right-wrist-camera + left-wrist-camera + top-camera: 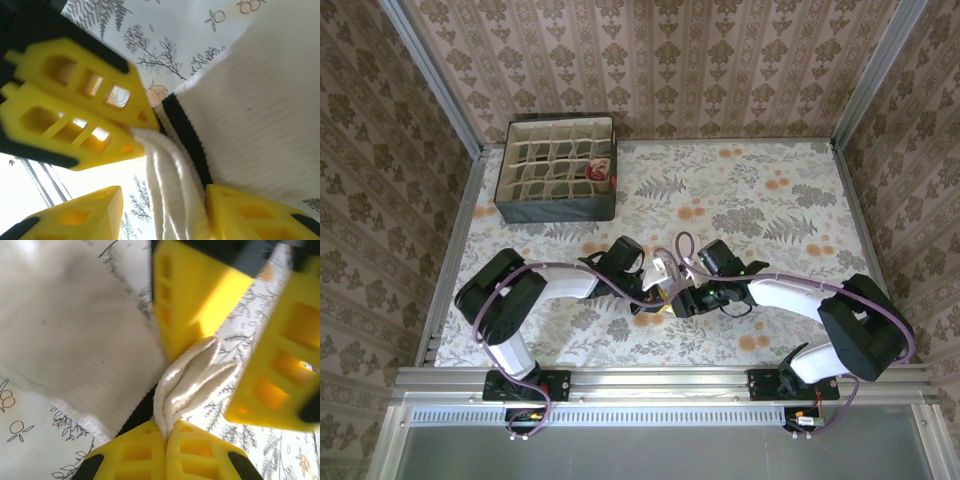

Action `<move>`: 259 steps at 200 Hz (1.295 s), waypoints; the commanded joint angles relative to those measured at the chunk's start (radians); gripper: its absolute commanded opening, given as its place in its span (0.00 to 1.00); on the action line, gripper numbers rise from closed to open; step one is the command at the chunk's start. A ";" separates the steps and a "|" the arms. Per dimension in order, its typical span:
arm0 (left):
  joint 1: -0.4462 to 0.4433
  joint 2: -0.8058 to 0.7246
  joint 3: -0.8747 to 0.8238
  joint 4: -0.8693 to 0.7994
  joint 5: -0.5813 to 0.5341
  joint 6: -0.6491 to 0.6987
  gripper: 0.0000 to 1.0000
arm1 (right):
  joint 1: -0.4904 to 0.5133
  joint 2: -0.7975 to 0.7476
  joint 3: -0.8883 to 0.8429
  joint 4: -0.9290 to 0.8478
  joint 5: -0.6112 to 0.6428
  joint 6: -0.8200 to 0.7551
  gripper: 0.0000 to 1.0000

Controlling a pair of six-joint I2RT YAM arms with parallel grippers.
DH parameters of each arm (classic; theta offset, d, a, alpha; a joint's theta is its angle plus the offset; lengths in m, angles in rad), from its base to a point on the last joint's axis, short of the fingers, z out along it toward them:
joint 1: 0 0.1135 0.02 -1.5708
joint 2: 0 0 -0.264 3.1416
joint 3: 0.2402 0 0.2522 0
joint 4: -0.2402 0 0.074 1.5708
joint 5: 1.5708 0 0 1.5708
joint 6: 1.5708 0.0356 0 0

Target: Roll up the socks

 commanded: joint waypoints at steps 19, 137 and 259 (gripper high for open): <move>-0.006 0.050 0.057 -0.025 -0.034 -0.171 0.00 | -0.002 -0.020 -0.016 0.028 0.063 0.003 0.44; 0.002 -0.049 0.017 -0.057 -0.094 0.055 0.06 | -0.015 0.128 0.078 -0.265 0.417 0.165 0.00; -0.108 -0.267 -0.166 0.139 -0.320 0.690 0.24 | -0.089 0.273 0.130 -0.308 0.217 0.150 0.00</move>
